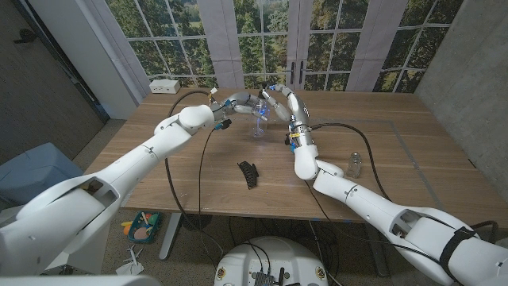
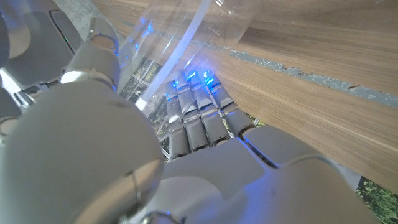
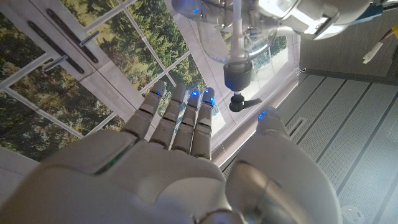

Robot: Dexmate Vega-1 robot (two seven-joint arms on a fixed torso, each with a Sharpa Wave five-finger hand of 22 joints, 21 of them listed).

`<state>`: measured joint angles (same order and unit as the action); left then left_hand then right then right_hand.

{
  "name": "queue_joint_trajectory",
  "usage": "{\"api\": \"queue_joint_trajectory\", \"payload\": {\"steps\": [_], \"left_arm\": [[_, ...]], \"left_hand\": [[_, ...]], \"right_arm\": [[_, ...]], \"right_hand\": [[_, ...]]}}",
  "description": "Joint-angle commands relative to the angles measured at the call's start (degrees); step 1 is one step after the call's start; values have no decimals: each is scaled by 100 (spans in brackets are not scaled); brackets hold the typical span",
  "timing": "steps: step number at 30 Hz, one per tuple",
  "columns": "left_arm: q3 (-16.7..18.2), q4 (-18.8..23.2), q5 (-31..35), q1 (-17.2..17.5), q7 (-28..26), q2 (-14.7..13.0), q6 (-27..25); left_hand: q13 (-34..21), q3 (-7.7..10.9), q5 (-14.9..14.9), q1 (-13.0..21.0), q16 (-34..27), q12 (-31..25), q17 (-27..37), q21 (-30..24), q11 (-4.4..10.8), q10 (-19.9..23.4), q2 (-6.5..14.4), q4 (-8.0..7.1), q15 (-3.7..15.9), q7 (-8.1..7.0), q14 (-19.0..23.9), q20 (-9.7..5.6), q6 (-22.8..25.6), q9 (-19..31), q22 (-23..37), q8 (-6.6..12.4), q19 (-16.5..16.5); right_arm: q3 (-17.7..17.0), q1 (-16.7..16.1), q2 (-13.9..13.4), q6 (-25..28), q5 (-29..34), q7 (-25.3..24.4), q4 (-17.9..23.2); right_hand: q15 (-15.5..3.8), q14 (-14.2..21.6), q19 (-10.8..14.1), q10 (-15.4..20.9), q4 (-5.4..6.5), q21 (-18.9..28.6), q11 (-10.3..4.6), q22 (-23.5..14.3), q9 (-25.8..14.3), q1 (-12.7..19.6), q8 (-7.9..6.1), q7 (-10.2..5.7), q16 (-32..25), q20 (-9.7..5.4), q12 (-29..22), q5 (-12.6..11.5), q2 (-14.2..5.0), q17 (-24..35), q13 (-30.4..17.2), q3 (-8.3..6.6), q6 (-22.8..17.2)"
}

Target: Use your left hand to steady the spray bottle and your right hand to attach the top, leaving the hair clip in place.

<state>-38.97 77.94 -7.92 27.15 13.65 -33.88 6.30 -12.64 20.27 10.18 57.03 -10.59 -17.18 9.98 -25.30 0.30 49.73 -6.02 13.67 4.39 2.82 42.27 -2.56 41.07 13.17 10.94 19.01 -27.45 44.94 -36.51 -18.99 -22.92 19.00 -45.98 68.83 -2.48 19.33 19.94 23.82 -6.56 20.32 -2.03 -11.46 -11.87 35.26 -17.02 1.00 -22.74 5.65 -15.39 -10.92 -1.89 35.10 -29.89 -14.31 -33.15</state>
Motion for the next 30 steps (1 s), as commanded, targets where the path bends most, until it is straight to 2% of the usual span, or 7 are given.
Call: {"api": "queue_joint_trajectory", "payload": {"steps": [1, 5, 8, 11, 19, 21, 30], "left_arm": [[-50, 30, 120, 16, -37, 6, 31], [-68, 83, 194, 25, -72, -17, -27], [-41, 110, 186, 57, -103, -36, -42], [-31, 123, 174, 66, -96, -45, -57], [-45, 69, 158, 44, -51, -25, -77], [-50, 62, 166, 36, -52, -20, -77], [-31, 50, 171, 43, -123, -9, -131]], "left_hand": [[-27, 366, 21, 1364, -6, -10, 18, -57, 996, 1262, 1438, -375, 933, -367, 62, -273, 1333, 33, 6, -5, -50], [-35, 363, 20, 1367, -5, -15, 18, -61, 1007, 1275, 1438, -375, 935, -380, 62, -277, 1334, 33, 6, -11, -47], [-38, 363, 20, 1369, -5, -13, 18, -63, 1003, 1272, 1440, -375, 935, -375, 63, -277, 1337, 34, 6, -13, -47], [-37, 361, 20, 1371, -5, -11, 18, -66, 1013, 1275, 1439, -375, 935, -363, 64, -279, 1341, 34, 6, -14, -46], [-45, 358, 19, 1372, -3, -11, 17, -73, 1014, 1282, 1439, -376, 935, -360, 62, -277, 1345, 35, 5, -24, -44], [-46, 357, 19, 1373, -3, -10, 18, -76, 1018, 1281, 1439, -376, 935, -360, 63, -274, 1344, 35, 5, -26, -47], [-48, 357, 21, 1374, -3, -4, 17, -82, 1028, 1281, 1443, -378, 934, -362, 66, -275, 1342, 36, 5, -36, -45]], "right_arm": [[-364, -244, -349, -105, -991, 1788, 712], [-503, -355, -298, -54, -911, 1670, 803], [-642, -502, -208, -30, -754, 1284, 855], [-711, -564, -170, -65, -683, 1137, 853], [-823, -706, -172, -124, -346, 766, 953], [-832, -722, -162, -151, -269, 682, 951], [-868, -843, -165, -192, 75, 307, 1047]], "right_hand": [[-72, -224, -20, -284, -181, 16, 22, -17, -29, 245, 154, -3, 86, 13, 145, -76, -72, 35, -32, -123, 356], [-65, -258, -36, -328, -216, 12, 30, -18, -32, 305, 177, 32, 96, 24, 168, -95, -100, 40, -32, -159, 405], [-60, -202, -23, -287, -210, 20, 36, -20, -37, 303, 148, 80, 69, 29, 156, -105, -127, 50, -35, -170, 332], [-79, -155, 35, -234, -211, 46, 25, -22, -43, 300, 131, 75, 47, 22, 140, -113, -139, 58, -38, -177, 291], [-106, -147, 68, -259, -249, 67, 1, -25, -48, 354, 224, 9, 38, -11, 164, -137, -148, 71, -45, -207, 523], [-119, -150, 64, -247, -273, 70, 5, -26, -51, 408, 169, -64, 35, -19, 166, -153, -166, 77, -45, -236, 386], [-161, -95, 51, -116, -307, 81, -32, -29, -60, 540, -16, -70, 0, -43, 137, -198, -213, 98, -52, -308, -85]]}}
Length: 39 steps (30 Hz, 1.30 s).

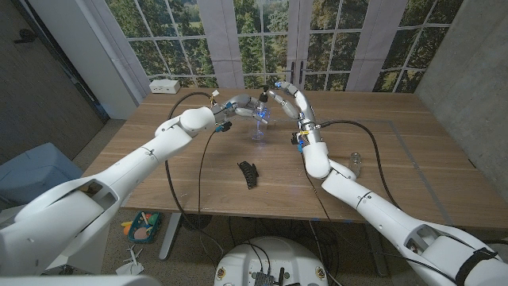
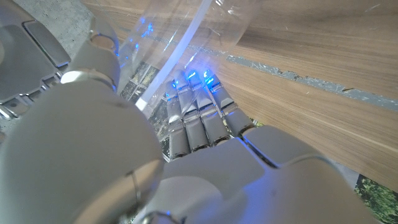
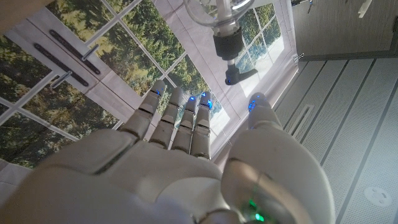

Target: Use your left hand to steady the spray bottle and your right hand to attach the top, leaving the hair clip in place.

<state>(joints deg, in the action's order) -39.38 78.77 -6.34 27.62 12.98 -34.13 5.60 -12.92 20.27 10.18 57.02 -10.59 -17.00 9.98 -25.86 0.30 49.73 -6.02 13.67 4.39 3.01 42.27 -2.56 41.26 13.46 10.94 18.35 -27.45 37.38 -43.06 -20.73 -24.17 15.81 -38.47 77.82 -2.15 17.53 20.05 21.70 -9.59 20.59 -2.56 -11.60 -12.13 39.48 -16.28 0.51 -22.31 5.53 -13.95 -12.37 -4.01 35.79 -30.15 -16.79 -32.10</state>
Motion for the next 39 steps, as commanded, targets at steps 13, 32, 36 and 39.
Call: {"api": "queue_joint_trajectory", "payload": {"steps": [13, 32, 36, 39], "left_arm": [[-47, -191, 64, -123, -37, 89, -39], [-261, 96, 725, -255, -170, -42, -229], [-300, 138, 851, -279, -177, -50, -246], [-330, 161, 946, -297, -189, -53, -274]], "left_hand": [[-44, 361, 23, 1368, 0, -21, 14, -39, 1009, 1270, 1451, -385, 929, -380, 72, -269, 1314, 9, 4, 12, -45], [-39, 361, 23, 1370, 4, -5, 14, -53, 1020, 1279, 1447, -381, 932, -405, 69, -273, 1330, 12, 2, -2, -34], [-41, 360, 23, 1371, 4, 0, 14, -56, 1009, 1274, 1445, -379, 933, -399, 67, -273, 1333, 13, 2, -5, -33], [-40, 360, 23, 1371, 5, -1, 14, -58, 1015, 1284, 1446, -380, 932, -398, 67, -274, 1332, 13, 2, -8, -31]], "right_arm": [[-103, -231, -14, -64, 690, -703, 208], [19, -112, -216, 310, 780, -115, 512], [44, -79, -250, 405, 801, -8, 571], [61, -64, -271, 504, 857, 32, 637]], "right_hand": [[-367, 183, 88, 309, -59, 119, -75, -21, -85, 572, -512, -102, -77, -136, -38, -176, -181, 36, -45, -325, -1176], [-398, 177, 69, 210, -56, 162, -136, -15, -238, 873, -808, -176, 155, -174, 80, -366, -186, -163, -17, -670, -1579], [-417, 167, 55, 205, -86, 164, -139, -12, -252, 978, -823, -194, 200, -185, 97, -419, -227, -196, -1, -776, -1576], [-436, 156, 43, 199, -91, 164, -157, -10, -248, 1031, -821, -225, 228, -202, 108, -451, -254, -214, 8, -838, -1568]]}}
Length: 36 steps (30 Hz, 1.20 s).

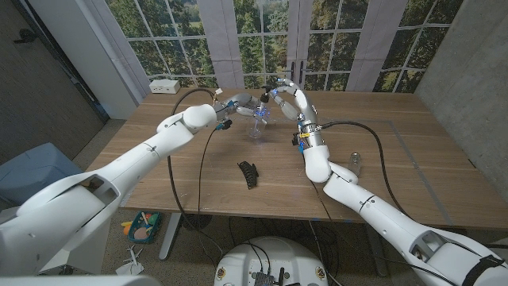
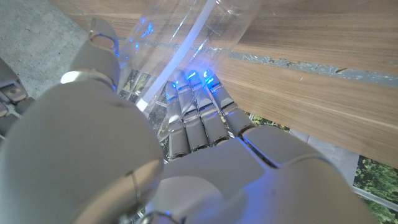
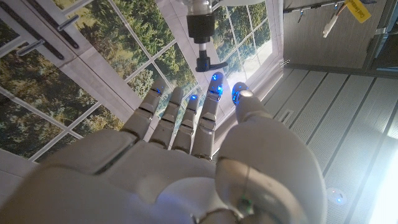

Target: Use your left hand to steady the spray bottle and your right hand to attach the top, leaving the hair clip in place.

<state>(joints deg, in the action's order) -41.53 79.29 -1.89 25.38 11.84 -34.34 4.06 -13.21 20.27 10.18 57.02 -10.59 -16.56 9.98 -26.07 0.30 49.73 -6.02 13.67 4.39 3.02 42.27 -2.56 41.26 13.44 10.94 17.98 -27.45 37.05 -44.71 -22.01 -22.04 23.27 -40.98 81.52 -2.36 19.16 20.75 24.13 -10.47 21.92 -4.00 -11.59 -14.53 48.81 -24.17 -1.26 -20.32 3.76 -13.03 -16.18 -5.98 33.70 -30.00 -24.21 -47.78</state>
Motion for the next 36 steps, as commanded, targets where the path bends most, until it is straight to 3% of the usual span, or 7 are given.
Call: {"api": "queue_joint_trajectory", "payload": {"steps": [1, 9, 14, 20, 30, 36], "left_arm": [[-112, 110, 504, -71, -74, -30, -122], [-153, 194, 658, -75, -71, -50, -228], [-156, 264, 689, -45, -48, -77, -271], [-152, 387, 730, 2, -33, -120, -343], [-153, 573, 792, 81, 6, -198, -423], [-114, 676, 792, 146, -16, -238, -440]], "left_hand": [[-14, 361, 24, 1370, 6, -44, 13, -37, 1022, 1280, 1448, -382, 928, -400, 66, -274, 1331, 15, 2, 28, -30], [-17, 360, 23, 1366, 8, -41, 13, -42, 1016, 1286, 1445, -383, 931, -405, 60, -279, 1351, 16, 1, 28, -23], [-17, 357, 22, 1368, 7, -40, 14, -44, 1012, 1293, 1441, -380, 934, -406, 60, -280, 1357, 16, 1, 27, -21], [-16, 358, 21, 1373, 4, -36, 16, -48, 1013, 1297, 1446, -379, 936, -405, 62, -282, 1364, 16, 1, 25, -18], [-12, 351, 19, 1377, 2, -28, 18, -54, 1016, 1302, 1440, -377, 937, -404, 61, -287, 1376, 17, 0, 23, -14], [-8, 347, 17, 1380, -2, -22, 20, -59, 1015, 1308, 1439, -377, 938, -405, 64, -287, 1373, 17, 0, 16, -13]], "right_arm": [[96, 102, -145, 295, 110, 284, 271], [117, 108, -182, 437, 133, 369, 410], [127, 88, -211, 626, 141, 484, 545], [154, 109, -232, 655, 82, 600, 579], [174, 104, -232, 699, 65, 655, 648], [145, 69, -170, 888, -46, 711, 721]], "right_hand": [[-424, -13, -28, -53, -7, 33, -32, -11, -6, 122, -30, -58, 43, -29, 23, -84, -69, -13, -2, -124, 5], [-451, -40, -55, -62, -15, 32, -58, -6, 1, 209, -23, -91, 103, -47, 43, -146, -81, -52, 18, -234, 34], [-462, -52, -63, -86, -70, 38, -80, 3, 19, 405, -9, -141, 174, -53, 69, -231, -60, -111, 44, -406, 61], [-437, -90, -99, -164, -26, 32, -76, 12, 31, 458, 66, -172, 239, -53, 111, -287, 11, -147, 68, -505, 249], [-405, -124, -125, -196, 78, 33, -55, 17, 44, 323, 160, -165, 261, -40, 125, -290, 75, -129, 92, -502, 470], [-343, -169, -149, -261, 167, 35, -12, 17, 46, 135, 212, -126, 232, -9, 134, -266, 102, -57, 89, -413, 597]]}}
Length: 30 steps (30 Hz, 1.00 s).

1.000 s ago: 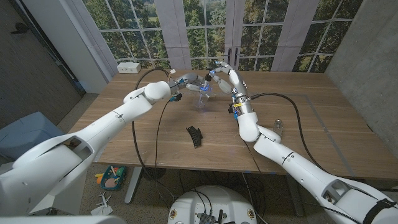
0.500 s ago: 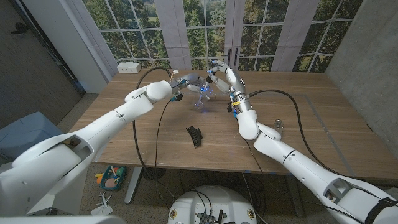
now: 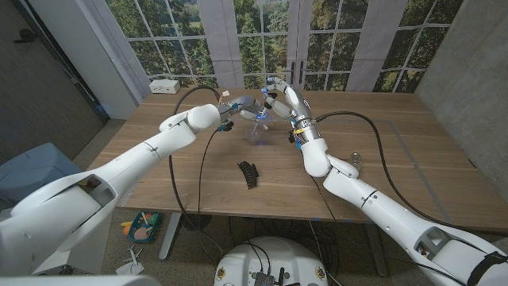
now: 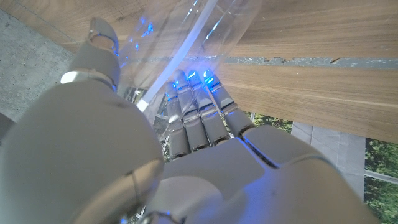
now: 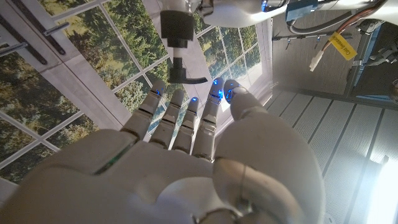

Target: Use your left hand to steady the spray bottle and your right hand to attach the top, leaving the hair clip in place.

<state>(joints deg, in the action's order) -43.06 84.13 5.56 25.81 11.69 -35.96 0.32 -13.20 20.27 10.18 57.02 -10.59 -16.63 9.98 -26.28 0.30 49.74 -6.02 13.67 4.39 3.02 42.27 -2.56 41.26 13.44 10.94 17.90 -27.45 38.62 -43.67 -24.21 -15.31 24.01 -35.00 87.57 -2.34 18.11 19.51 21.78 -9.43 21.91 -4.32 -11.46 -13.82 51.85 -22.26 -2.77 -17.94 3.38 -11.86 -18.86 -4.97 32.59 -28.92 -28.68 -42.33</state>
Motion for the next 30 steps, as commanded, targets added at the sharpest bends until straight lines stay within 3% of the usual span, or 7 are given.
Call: {"api": "queue_joint_trajectory", "payload": {"steps": [1, 9, 13, 19, 21, 28, 30], "left_arm": [[58, 230, 42, 127, -18, -95, -67], [134, 372, 32, 222, -78, -156, -110], [130, 329, 17, 214, -58, -133, -135], [130, 214, -26, 185, -53, -87, -107], [132, 163, -50, 169, -45, -69, -84], [133, 10, -103, 107, -42, -17, 2], [123, -27, -104, 86, -38, 0, 27]], "left_hand": [[-8, 346, 16, 1381, -2, -13, 21, -38, 1017, 1305, 1438, -377, 938, -402, 64, -290, 1377, 18, 0, 26, -13], [-13, 340, 15, 1384, -3, -13, 22, -44, 1008, 1310, 1435, -376, 938, -409, 64, -291, 1377, 18, 0, 20, -13], [-13, 339, 15, 1385, -3, -11, 22, -46, 1008, 1311, 1437, -377, 938, -412, 65, -292, 1378, 18, 0, 18, -12], [-15, 335, 14, 1388, -5, -6, 24, -51, 1010, 1311, 1439, -378, 939, -407, 67, -293, 1389, 19, 0, 17, -11], [-15, 334, 14, 1388, -5, -7, 24, -52, 1012, 1315, 1438, -378, 939, -410, 66, -293, 1391, 19, 0, 17, -10], [-18, 332, 15, 1393, -7, -1, 25, -58, 1013, 1314, 1442, -379, 938, -405, 69, -295, 1385, 20, -1, 8, -8], [-18, 331, 15, 1394, -8, -1, 25, -60, 1012, 1315, 1442, -379, 938, -406, 71, -296, 1389, 20, -1, 8, -9]], "right_arm": [[-12, -42, 47, 271, -126, 141, 137], [-39, -42, 60, 341, -326, 230, 86], [-28, 6, 45, -58, -416, 171, -75], [-60, -31, 77, -517, -283, -198, -214], [-85, -75, 80, -561, -177, -341, -199], [-153, -185, 89, -662, -58, -556, -214], [-164, -199, 89, -665, -48, -567, -216]], "right_hand": [[-350, -66, -30, -27, 68, 34, 24, 4, -26, -184, 19, 25, -10, 35, 16, 5, 5, 61, -20, 43, 48], [-295, -92, -41, -33, 126, 42, 78, 2, -55, -380, 16, 126, -50, 58, -2, 27, 38, 134, -26, 155, 74], [-257, -151, -67, -140, 80, 49, 122, -2, -33, -483, 247, 194, -95, 96, 10, 24, 78, 228, -35, 250, 598], [-238, -143, -65, -224, 10, 59, 127, -2, -43, -461, 342, 241, -60, 124, 26, -7, 125, 198, -40, 210, 842], [-239, -136, -64, -233, -4, 62, 121, -2, -49, -460, 317, 245, -52, 127, 26, -11, 149, 189, -41, 206, 792], [-273, -77, -38, -127, -7, 91, 118, -3, -155, -496, -51, 367, -25, 116, -31, -39, 182, 168, -55, 135, 123], [-285, -71, -26, -108, -11, 98, 125, -3, -171, -499, -88, 378, -37, 110, -38, -33, 198, 181, -57, 148, 71]]}}
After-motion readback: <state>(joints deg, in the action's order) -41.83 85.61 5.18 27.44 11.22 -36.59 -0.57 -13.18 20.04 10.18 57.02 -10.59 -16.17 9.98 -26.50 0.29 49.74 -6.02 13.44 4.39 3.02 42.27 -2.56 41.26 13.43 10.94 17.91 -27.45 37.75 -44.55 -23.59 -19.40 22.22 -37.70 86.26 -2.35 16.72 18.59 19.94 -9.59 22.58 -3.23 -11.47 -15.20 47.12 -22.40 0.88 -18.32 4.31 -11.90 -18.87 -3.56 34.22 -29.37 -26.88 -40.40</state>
